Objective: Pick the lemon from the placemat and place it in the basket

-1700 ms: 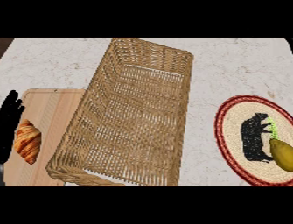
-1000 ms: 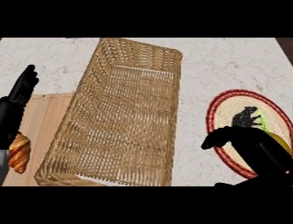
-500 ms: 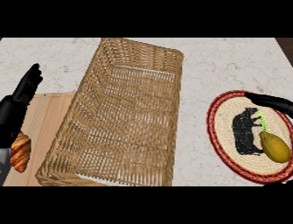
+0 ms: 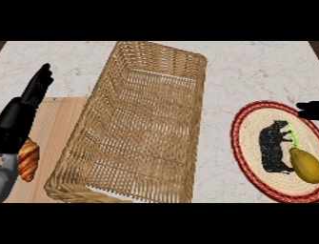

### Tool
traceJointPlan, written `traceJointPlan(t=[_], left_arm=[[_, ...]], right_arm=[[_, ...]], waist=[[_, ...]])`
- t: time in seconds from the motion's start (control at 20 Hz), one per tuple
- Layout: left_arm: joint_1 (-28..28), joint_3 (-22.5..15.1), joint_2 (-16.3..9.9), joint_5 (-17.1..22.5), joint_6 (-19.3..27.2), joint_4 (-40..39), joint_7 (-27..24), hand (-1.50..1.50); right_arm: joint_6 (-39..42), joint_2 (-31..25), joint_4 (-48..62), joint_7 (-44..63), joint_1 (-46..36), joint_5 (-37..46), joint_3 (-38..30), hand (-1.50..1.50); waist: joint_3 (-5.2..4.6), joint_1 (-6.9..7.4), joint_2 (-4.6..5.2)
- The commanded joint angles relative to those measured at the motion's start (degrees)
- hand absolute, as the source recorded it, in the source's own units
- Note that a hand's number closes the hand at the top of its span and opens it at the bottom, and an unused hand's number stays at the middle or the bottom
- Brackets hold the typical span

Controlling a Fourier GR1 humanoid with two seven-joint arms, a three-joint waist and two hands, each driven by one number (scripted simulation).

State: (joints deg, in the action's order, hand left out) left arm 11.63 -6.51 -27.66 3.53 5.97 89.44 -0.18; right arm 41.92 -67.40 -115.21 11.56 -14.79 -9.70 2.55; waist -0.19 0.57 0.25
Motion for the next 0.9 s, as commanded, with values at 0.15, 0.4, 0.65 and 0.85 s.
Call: traceJointPlan(t=[0.15, 0.4, 0.65, 0.85], left_arm=[[-0.3, 0.39, 1.86, -1.06, -0.74, -0.94, -1.54, 0.0], [-0.99, 1.21, 2.77, -1.66, -1.44, 0.09, -0.06, 0.0], [-1.64, 2.01, 2.83, -2.08, -2.54, 3.74, 2.13, 0.0], [-0.29, 5.13, 2.28, -0.93, -6.18, -3.45, -2.57, 0.0]], right_arm=[[14.15, -2.93, 8.93, -2.28, -7.42, 2.61, 2.86, -1.5], [15.78, 2.33, 9.89, -3.03, -7.5, 11.81, 5.76, -1.5], [13.4, 8.38, 14.85, -11.94, -6.92, 25.24, 9.75, -1.5], [12.92, 9.66, 19.69, -17.2, -9.17, 32.74, 11.8, -1.5]], waist=[[0.15, 0.77, 0.01], [0.19, 0.23, -0.16], [0.25, 0.48, -0.14], [0.21, 0.25, -0.04]])
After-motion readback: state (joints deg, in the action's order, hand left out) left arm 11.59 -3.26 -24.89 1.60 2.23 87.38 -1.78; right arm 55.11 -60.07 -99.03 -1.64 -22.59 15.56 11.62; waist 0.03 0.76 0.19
